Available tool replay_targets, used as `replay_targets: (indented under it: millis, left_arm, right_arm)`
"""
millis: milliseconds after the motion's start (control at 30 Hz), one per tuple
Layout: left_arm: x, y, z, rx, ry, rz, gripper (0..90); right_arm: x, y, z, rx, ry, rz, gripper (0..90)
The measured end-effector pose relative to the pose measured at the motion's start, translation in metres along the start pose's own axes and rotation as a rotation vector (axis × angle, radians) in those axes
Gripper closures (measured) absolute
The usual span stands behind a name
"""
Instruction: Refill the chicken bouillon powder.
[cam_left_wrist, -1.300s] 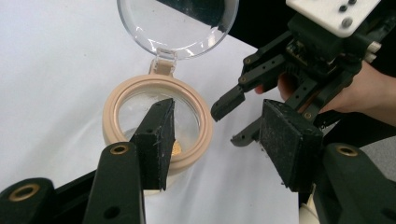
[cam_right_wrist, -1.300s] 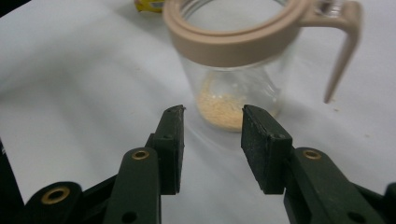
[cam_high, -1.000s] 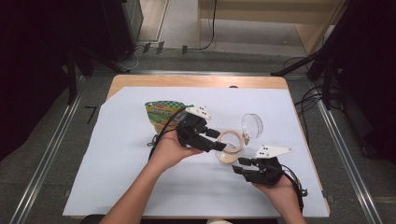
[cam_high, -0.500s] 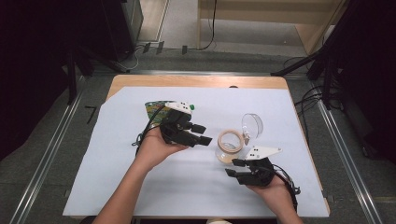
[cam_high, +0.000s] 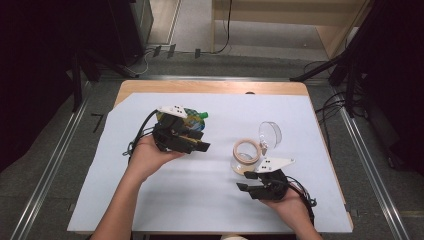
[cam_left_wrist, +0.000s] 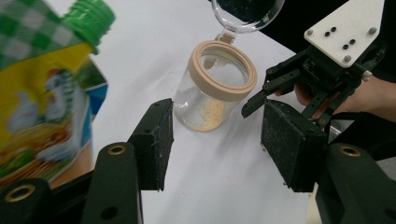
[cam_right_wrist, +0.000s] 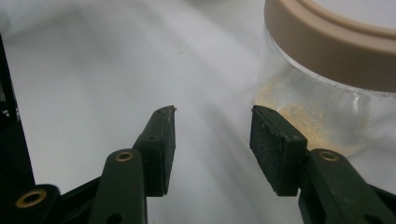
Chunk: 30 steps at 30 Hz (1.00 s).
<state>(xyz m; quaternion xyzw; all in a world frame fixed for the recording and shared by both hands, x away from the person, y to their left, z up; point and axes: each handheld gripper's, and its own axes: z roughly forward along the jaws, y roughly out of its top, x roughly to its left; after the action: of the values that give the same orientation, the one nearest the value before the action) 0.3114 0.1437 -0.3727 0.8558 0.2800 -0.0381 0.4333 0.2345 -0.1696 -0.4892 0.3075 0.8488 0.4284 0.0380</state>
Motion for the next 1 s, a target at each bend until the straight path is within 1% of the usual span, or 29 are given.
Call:
replay_targets:
  millis: [167,267,367,433,500,600,800,1000]
  left_arm:
    - [0.007,-0.006,-0.015,-0.015,0.015,-0.011,44.7]
    - [0.013,-0.01,-0.025,-0.021,0.041,-0.022,44.7]
    - [0.017,-0.013,-0.034,-0.042,0.051,-0.041,44.7]
    - [0.019,-0.015,-0.04,-0.045,0.059,-0.042,44.8]
    - [0.021,-0.017,-0.045,-0.053,0.076,-0.046,44.8]
    - [0.026,-0.02,-0.052,-0.059,0.092,-0.064,44.7]
    - [0.037,-0.029,-0.063,-0.054,0.121,-0.09,45.4]
    - [0.045,-0.037,-0.073,-0.058,0.159,-0.099,45.2]
  right_arm:
    - [0.001,0.001,0.002,0.004,0.006,-0.004,51.4]
    - [0.001,0.002,0.002,0.003,0.009,-0.008,51.4]
    - [0.001,0.002,0.003,0.006,0.01,-0.008,51.3]
    - [0.001,0.002,0.003,0.007,0.01,-0.009,51.3]
    - [0.002,0.002,0.004,0.011,0.01,-0.006,51.3]
    - [0.002,0.002,0.004,0.012,0.01,-0.009,51.3]
    - [0.001,0.002,0.004,0.011,0.009,-0.01,51.2]
    - [0.002,0.002,0.005,0.017,0.008,-0.008,51.1]
